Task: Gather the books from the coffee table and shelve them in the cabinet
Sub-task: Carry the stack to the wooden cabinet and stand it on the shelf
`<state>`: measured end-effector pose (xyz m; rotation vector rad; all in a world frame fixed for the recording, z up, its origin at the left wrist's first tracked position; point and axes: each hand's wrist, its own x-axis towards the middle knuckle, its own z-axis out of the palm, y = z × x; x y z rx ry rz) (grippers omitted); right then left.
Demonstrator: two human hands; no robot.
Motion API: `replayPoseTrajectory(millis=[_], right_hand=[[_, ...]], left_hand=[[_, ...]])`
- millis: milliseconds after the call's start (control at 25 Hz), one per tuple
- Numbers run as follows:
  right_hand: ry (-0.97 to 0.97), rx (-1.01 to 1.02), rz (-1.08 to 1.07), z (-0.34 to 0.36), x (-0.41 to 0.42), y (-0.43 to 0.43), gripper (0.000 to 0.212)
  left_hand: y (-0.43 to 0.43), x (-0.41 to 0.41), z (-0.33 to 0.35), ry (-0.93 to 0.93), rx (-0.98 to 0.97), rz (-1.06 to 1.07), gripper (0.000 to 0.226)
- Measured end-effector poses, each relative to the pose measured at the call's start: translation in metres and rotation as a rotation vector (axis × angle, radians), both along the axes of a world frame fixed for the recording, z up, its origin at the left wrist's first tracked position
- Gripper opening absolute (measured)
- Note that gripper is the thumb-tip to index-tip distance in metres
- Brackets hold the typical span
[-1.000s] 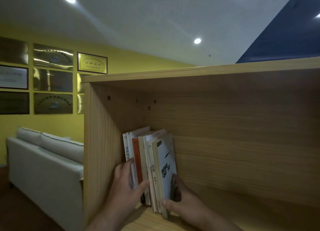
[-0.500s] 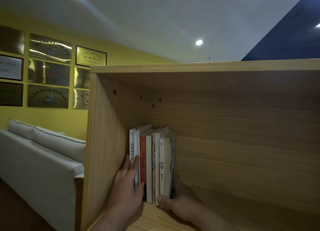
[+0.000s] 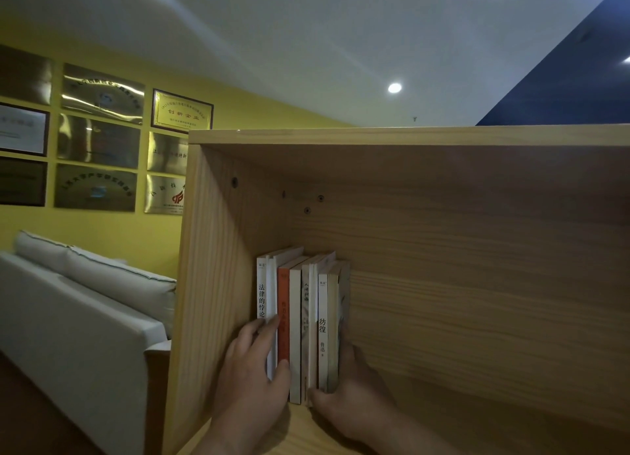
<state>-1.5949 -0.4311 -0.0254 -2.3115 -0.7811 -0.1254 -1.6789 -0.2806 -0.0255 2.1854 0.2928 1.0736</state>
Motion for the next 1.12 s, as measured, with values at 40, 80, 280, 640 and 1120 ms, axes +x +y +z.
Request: replayPoseTrajectory(millis=[40, 80, 280, 640, 1120], right_hand=[[0.004, 0.022, 0.004, -0.002, 0.001, 0.000, 0.123], [0.013, 0.046, 0.012, -0.004, 0.001, -0.001, 0.123], [0.063, 0.147, 0.012, -0.005, 0.003, -0.002, 0.127], [0.013, 0.123, -0.051, -0.011, 0.008, 0.007, 0.129], [0.070, 0.153, 0.016, -0.013, 0.015, 0.005, 0.131]], left_hand=[[-0.001, -0.001, 0.000, 0.005, 0.004, -0.007, 0.065], [-0.001, -0.002, 0.000, 0.015, 0.017, -0.014, 0.063], [-0.002, -0.005, -0.001, 0.044, 0.055, -0.051, 0.052], [-0.003, 0.003, 0.000, 0.152, 0.203, 0.033, 0.075], [0.000, -0.001, -0.005, 0.123, 0.208, -0.048, 0.067]])
